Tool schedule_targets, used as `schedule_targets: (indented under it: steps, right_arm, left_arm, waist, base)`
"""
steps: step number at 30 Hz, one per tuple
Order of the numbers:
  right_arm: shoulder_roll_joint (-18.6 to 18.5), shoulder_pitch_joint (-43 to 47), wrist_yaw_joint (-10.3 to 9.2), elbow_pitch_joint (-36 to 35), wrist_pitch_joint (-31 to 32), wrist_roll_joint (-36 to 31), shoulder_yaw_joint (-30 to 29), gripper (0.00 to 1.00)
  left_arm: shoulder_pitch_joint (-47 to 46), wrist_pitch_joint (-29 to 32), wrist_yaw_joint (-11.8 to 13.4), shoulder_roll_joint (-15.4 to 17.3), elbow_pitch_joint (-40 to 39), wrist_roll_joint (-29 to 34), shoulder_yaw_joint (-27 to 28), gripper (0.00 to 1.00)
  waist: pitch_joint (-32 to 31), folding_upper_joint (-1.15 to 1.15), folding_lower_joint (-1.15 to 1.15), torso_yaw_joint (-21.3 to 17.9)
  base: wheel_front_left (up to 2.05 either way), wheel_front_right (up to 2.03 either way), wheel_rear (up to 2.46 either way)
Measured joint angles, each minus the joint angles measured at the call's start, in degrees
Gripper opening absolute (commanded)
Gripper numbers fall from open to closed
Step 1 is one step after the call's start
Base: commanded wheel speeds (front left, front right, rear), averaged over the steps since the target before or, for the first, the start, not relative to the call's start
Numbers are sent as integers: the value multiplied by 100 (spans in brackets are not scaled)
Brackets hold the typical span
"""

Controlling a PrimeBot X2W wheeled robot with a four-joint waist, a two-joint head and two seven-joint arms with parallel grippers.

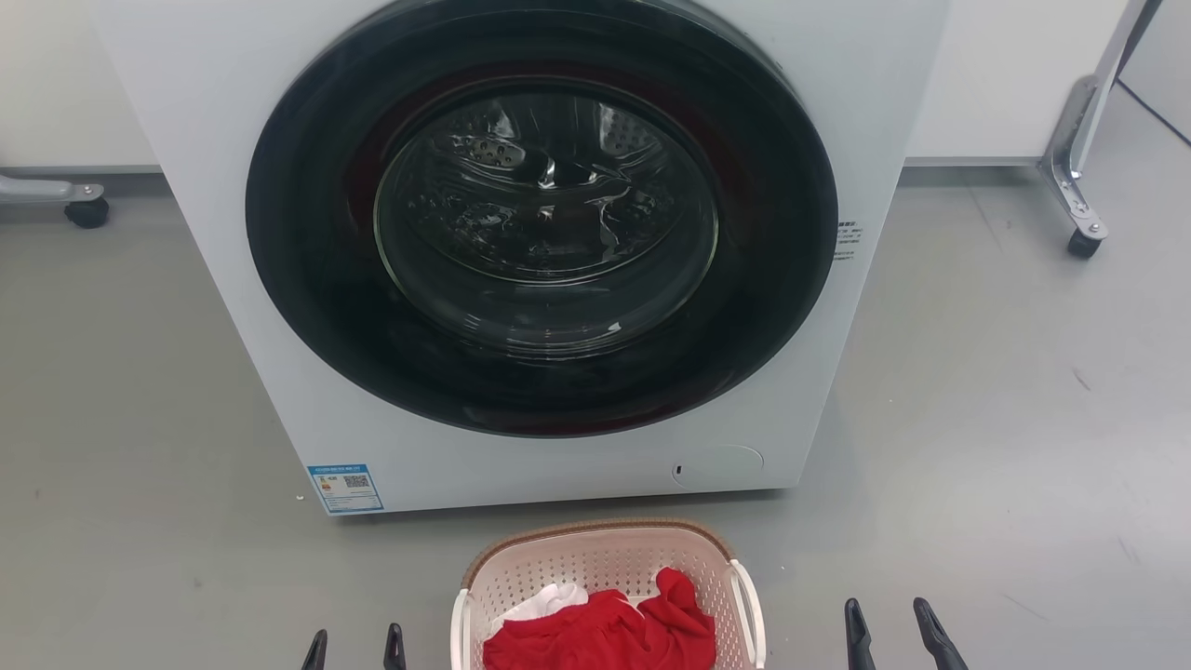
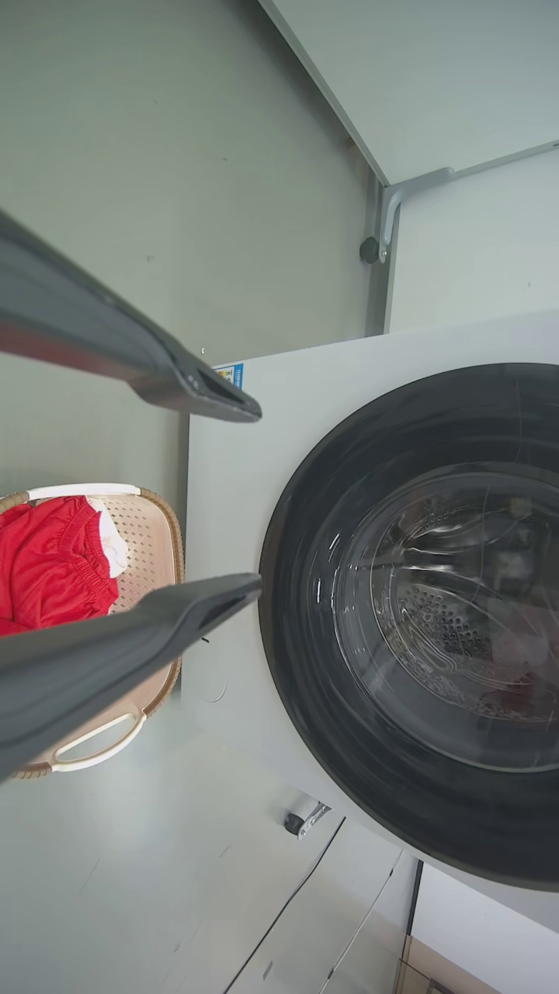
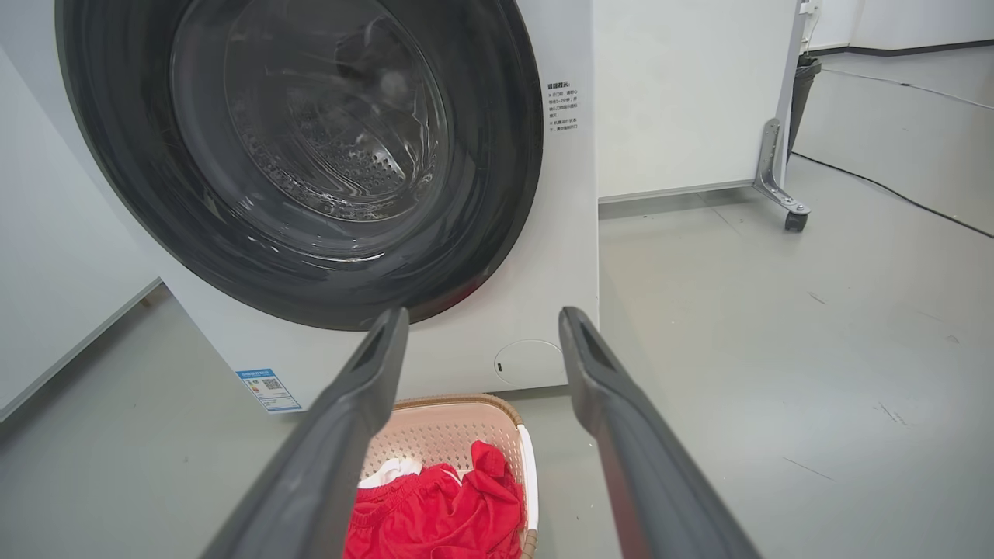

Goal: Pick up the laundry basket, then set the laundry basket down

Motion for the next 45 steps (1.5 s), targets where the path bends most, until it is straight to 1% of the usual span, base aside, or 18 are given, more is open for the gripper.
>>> schedule_targets:
  steps: [25, 26, 31, 34, 35, 37, 45]
  right_arm:
    - [51, 57, 0, -83, 0, -135, -36, 100]
    - [51, 57, 0, -85, 0, -136, -36, 0]
    - [52, 126, 2, 178, 16, -133, -25, 0]
    - [53, 169, 15, 205, 18, -78, -55, 0]
    - [53, 166, 20, 205, 22, -30, -78, 0]
    - [53, 165, 62, 209, 66, 69, -124, 0]
    - [59, 118, 171, 242, 241, 757, -315, 0]
  left_arm:
    - [-34, 0, 0, -35, 59, 33, -3, 100]
    - [-41, 0, 0, -36, 59, 33, -3, 0]
    - [56, 9, -5, -43, 286, 20, -29, 0]
    - [79, 40, -19, -45, 318, -60, -7, 0]
    - [79, 62, -59, -46, 321, -98, 12, 0]
    - [77, 71, -64, -49, 325, -176, 48, 0]
    - [37, 275, -171, -58, 354, -869, 179, 0]
  waist:
    - [67, 0, 0, 20]
    - [69, 0, 0, 21]
    - [70, 0, 0, 21]
    - [70, 0, 0, 22]
    - [69, 0, 0, 24]
    - [67, 0, 0, 27]
    - [58, 0, 0, 37]
  base:
    - [0, 0, 0]
    - [0, 0, 0]
    - [0, 0, 0]
    - [0, 0, 0]
    - [0, 0, 0]
    - [0, 0, 0]
    - [0, 0, 0]
